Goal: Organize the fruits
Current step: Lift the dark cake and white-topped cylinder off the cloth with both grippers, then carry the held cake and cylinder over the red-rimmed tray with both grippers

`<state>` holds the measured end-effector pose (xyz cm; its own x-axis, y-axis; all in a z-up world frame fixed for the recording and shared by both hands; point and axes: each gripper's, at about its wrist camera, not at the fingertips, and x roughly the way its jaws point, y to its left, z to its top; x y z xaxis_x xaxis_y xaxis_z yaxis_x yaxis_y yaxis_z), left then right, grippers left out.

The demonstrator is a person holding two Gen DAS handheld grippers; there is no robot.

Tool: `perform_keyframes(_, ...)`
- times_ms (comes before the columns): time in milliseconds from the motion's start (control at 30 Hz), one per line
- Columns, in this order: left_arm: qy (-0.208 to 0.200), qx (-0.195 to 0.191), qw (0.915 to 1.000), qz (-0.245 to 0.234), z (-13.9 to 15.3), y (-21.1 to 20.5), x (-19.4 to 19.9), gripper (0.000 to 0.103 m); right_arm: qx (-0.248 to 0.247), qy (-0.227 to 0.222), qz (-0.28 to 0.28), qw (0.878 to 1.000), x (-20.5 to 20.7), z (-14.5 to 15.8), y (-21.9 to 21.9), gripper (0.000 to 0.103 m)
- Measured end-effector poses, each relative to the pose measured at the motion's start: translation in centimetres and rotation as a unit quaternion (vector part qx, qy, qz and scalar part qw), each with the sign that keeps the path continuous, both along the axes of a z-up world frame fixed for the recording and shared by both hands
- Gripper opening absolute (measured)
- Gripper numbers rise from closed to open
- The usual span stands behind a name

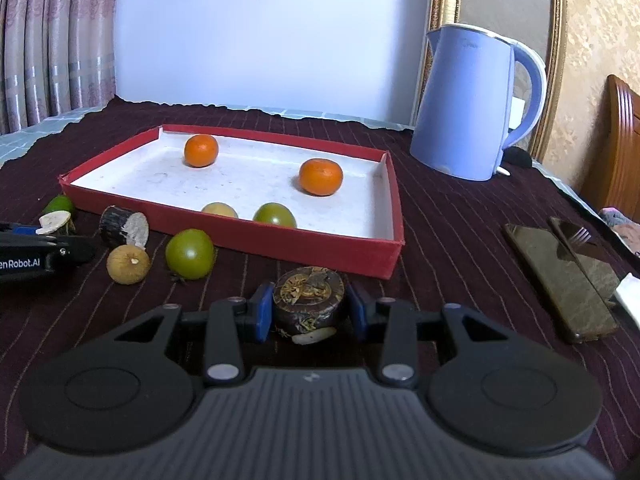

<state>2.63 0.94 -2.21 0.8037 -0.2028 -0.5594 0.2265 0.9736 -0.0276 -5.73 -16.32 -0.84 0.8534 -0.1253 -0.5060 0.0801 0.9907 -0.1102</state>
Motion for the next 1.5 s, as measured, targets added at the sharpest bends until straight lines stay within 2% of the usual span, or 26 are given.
perform_keyframes(200, -0.003, 0.008, 0.9999, -0.007, 0.9, -0.6, -0.3, 0.033, -0.001, -0.007, 0.007, 1.0, 0.1, 0.5, 0.9, 0.037)
perform_keyframes(433, -0.024, 0.023, 0.9993, -0.016, 2.4, -1.6, -0.6, 0.033, 0.005, -0.02, 0.005, 1.0, 0.0, 1.2, 1.1, 0.037)
perform_keyframes(867, -0.038, 0.041, 0.9984, -0.008, 4.3, -2.4, 1.7, 0.033, 0.015, -0.04, 0.0, 0.999, 1.4, 3.3, 0.4, 0.037)
perform_keyframes(1133, -0.025, 0.045, 0.9986, -0.016, 4.5, -2.9, 3.0, 0.033, 0.021, -0.039, -0.001, 0.999, 2.3, 3.7, 0.2, 0.037)
perform_keyframes(1500, -0.028, 0.051, 0.9979, -0.029, 5.3, -4.2, 3.9, 0.033, 0.026, -0.039, 0.002, 0.999, 4.2, 4.9, 0.2, 0.037)
